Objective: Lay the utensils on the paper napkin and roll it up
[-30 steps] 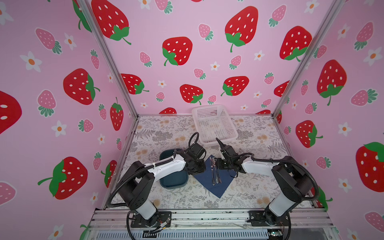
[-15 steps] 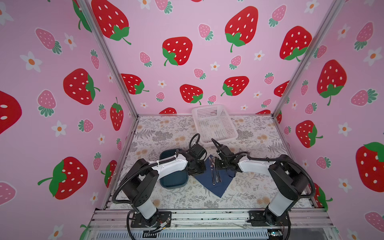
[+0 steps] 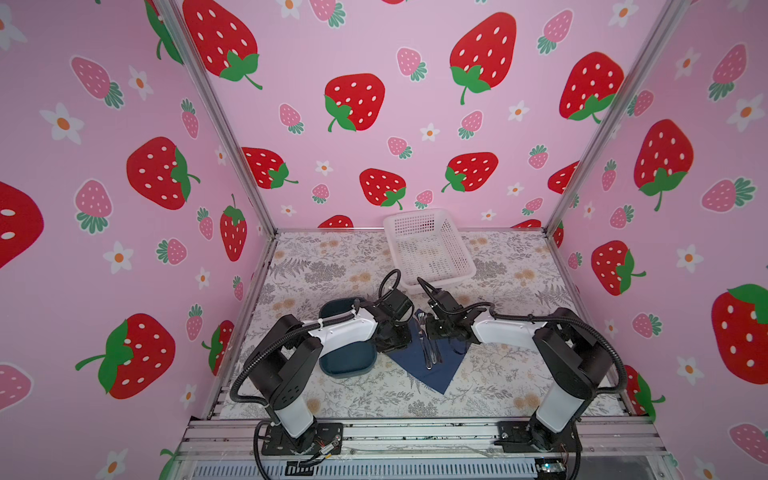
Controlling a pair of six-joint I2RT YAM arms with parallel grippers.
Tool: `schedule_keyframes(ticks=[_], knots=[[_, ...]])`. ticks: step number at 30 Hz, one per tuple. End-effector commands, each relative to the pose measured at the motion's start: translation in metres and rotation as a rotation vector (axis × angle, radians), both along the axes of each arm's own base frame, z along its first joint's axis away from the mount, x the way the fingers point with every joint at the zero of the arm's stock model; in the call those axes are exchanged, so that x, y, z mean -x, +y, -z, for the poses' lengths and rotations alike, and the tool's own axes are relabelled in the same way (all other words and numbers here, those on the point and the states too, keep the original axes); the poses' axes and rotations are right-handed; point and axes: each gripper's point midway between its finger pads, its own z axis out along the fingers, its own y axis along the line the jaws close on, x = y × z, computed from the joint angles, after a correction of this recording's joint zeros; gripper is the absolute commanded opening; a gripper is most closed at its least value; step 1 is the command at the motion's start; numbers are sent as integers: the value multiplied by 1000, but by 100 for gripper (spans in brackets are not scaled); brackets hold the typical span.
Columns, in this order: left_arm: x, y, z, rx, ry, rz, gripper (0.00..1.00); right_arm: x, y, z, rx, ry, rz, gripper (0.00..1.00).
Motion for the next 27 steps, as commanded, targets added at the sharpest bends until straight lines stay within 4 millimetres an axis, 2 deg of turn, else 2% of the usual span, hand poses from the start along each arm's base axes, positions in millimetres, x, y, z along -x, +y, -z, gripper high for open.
schedule_keyframes(ticks=[1, 6, 12, 17, 21, 27], knots=[[-1, 5, 5, -19, 4, -21, 18, 15, -11, 20, 78, 63, -22, 29], [-1, 6, 1, -14, -10, -21, 18, 14, -11, 15, 78, 55, -27, 30], [-6, 6, -18, 2, -69, -17, 19, 8, -4, -18, 25, -2, -38, 31], [-5, 8, -34, 34, -125, -9, 21, 6, -9, -52, -36, -65, -8, 37], [0, 8, -44, 64, -160, 8, 22, 21, -23, -67, -117, -56, 63, 38], [21, 1, -60, 160, -222, 53, 28, 63, -47, -84, -411, 5, 193, 38]])
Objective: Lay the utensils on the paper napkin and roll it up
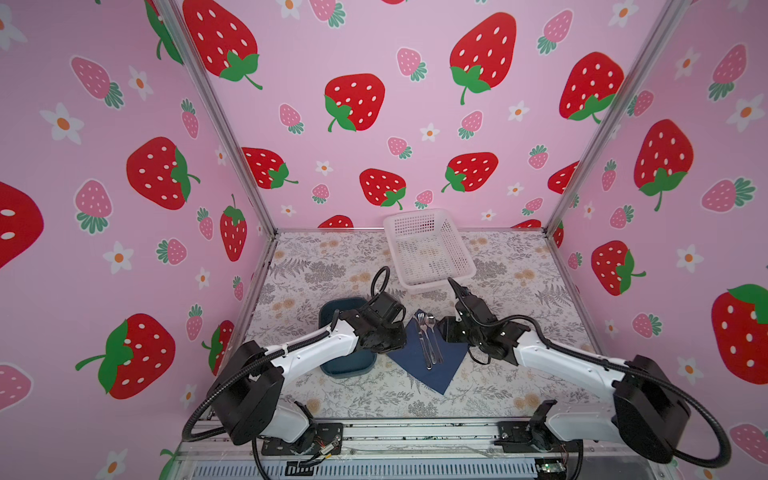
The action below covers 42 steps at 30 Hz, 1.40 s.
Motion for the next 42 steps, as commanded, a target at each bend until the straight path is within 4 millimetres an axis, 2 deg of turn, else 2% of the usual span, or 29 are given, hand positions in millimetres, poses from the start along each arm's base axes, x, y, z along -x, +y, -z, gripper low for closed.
schedule_keyframes(ticks=[1, 6, 10, 13, 16, 22, 25, 31, 38, 42], knots=[[10, -6, -10, 60, -50, 31, 29, 24, -6, -3, -197, 95, 75, 39], [30, -7, -11, 89, -50, 68, 30, 62, -17, 8, -308, 215, 55, 41], [44, -7, -8, 93, -46, 88, 30, 85, -21, 26, -332, 332, 56, 41], [48, -7, -10, 92, -66, 94, 30, 100, -19, 40, -357, 410, 61, 41], [45, -2, -16, 88, -114, 78, 33, 110, -16, 45, -365, 438, 46, 41], [39, 10, -30, 58, -202, 81, 43, 119, -12, 56, -345, 478, 45, 42], [37, 14, -30, 37, -221, 82, 44, 123, -8, 60, -380, 499, 47, 42], [34, 14, -31, 13, -257, 112, 47, 132, -16, 86, -305, 562, 77, 43], [36, 17, -30, -22, -240, 135, 48, 127, -11, 91, -315, 557, 92, 44], [38, 16, -28, -21, -217, 138, 49, 118, 2, 82, -353, 531, 81, 45]])
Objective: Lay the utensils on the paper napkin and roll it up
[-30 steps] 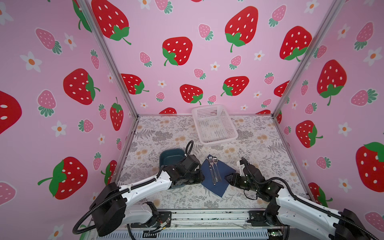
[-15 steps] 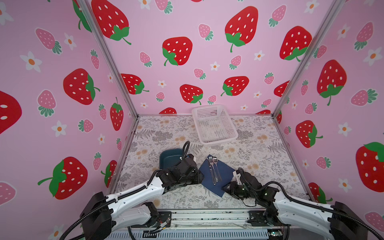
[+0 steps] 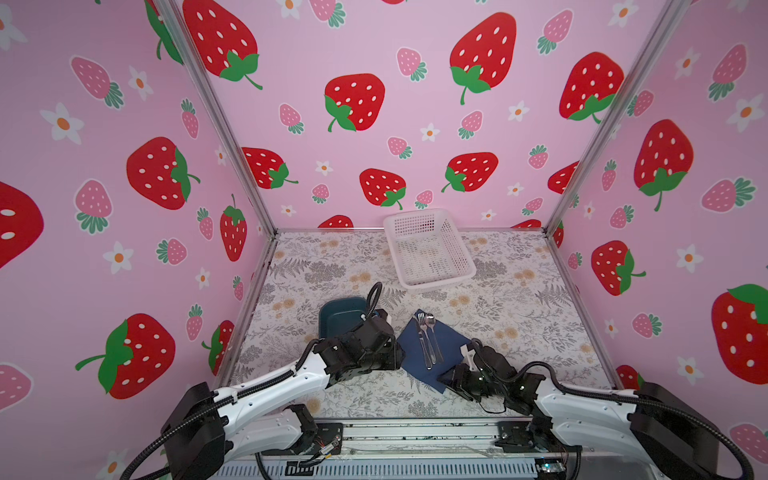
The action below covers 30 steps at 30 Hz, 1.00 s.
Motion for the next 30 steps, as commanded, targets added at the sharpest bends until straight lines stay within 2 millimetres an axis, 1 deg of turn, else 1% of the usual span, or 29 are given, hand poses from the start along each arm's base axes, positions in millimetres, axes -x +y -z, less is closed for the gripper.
schedule_keyframes(ticks=[1, 7, 12, 14, 15, 18, 25, 30], knots=[[-3, -2, -9, -8, -7, 8, 50, -5, 3, 1, 4, 9, 35, 45], [-2, -9, -8, -10, 5, 48, 50, -16, 18, -22, -46, -48, 24, 47], [-1, -18, -11, 13, 2, 91, 50, -25, 23, -40, -87, -98, 41, 51], [0, -21, -12, 18, 2, 109, 50, -28, 24, -44, -99, -102, 49, 51], [0, -23, -12, 20, 4, 120, 50, -29, 25, -46, -106, -105, 51, 55], [4, -33, -12, 46, 21, 167, 50, -34, 24, -47, -107, -107, 65, 57], [8, -51, 4, 67, 79, 233, 50, -49, 28, -57, -160, -118, 112, 58], [9, -62, 14, 79, 107, 270, 50, -61, 24, -59, -162, -115, 155, 58]])
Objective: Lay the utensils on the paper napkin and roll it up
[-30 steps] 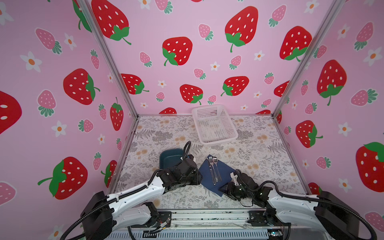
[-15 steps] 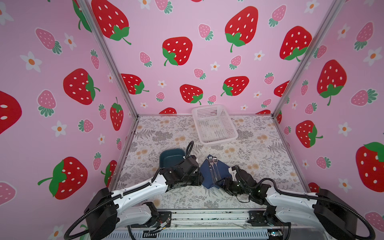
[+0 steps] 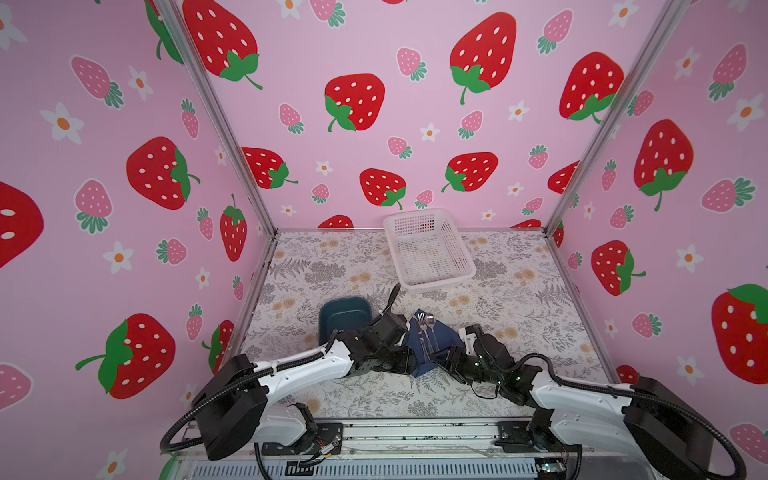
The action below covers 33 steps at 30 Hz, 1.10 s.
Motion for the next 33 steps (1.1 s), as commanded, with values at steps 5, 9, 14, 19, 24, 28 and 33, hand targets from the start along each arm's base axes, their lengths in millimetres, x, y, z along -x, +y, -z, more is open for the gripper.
schedule_keyframes(ticks=[5, 9, 14, 19, 24, 28, 33], knots=[[-7, -24, -8, 58, -15, 57, 50, -17, -1, -9, -41, 16, 62, 58], [-10, -32, -2, 52, -9, 76, 50, -19, -3, -8, -43, 22, 72, 58], [-13, -46, 0, 53, -6, 102, 50, -19, -7, -6, -43, 34, 76, 58], [-20, -48, 6, 27, -12, 88, 43, -19, -12, -3, -39, 41, 90, 58], [-23, -55, 5, 37, -17, 103, 20, -18, -19, 1, -36, 49, 105, 57], [-26, -58, 6, 28, -22, 113, 11, -18, -28, 7, -5, 50, 115, 57], [-31, -61, 5, 3, -32, 127, 8, -22, -50, 18, 119, 29, 149, 55]])
